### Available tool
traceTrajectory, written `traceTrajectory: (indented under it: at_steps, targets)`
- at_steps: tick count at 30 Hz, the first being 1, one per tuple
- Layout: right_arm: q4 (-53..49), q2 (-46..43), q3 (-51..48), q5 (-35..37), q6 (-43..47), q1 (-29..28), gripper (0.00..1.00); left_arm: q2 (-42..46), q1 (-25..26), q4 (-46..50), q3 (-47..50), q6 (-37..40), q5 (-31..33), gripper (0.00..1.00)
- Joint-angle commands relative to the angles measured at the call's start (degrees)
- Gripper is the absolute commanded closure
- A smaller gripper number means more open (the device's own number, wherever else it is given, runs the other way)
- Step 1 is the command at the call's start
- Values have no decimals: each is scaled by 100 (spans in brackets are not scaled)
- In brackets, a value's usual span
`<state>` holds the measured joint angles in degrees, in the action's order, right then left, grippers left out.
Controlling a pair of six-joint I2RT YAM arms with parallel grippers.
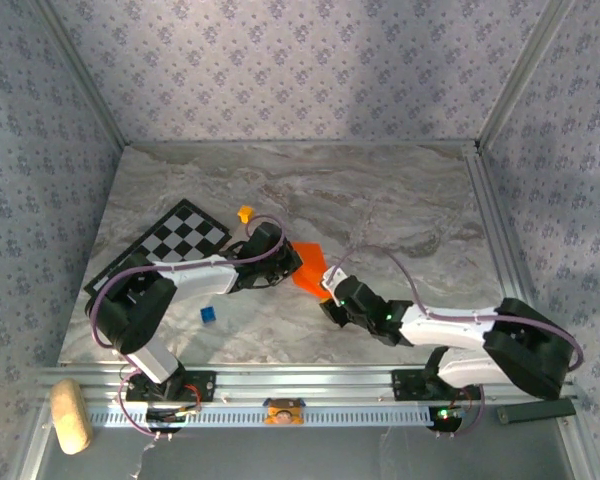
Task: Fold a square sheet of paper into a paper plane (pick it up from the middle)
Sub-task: Fourth fold the wing at the center of the table.
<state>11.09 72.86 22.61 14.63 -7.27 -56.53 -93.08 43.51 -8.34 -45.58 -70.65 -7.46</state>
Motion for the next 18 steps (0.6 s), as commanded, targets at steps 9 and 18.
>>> traceTrajectory:
  at_steps: [9,18]
  targets:
    - [105,836,529,667,366,-121,64,212,18,65,-42,-151,-38,96]
    - [51,978,570,690,353,-122,68,244,15,60,-53,-120,-37,96]
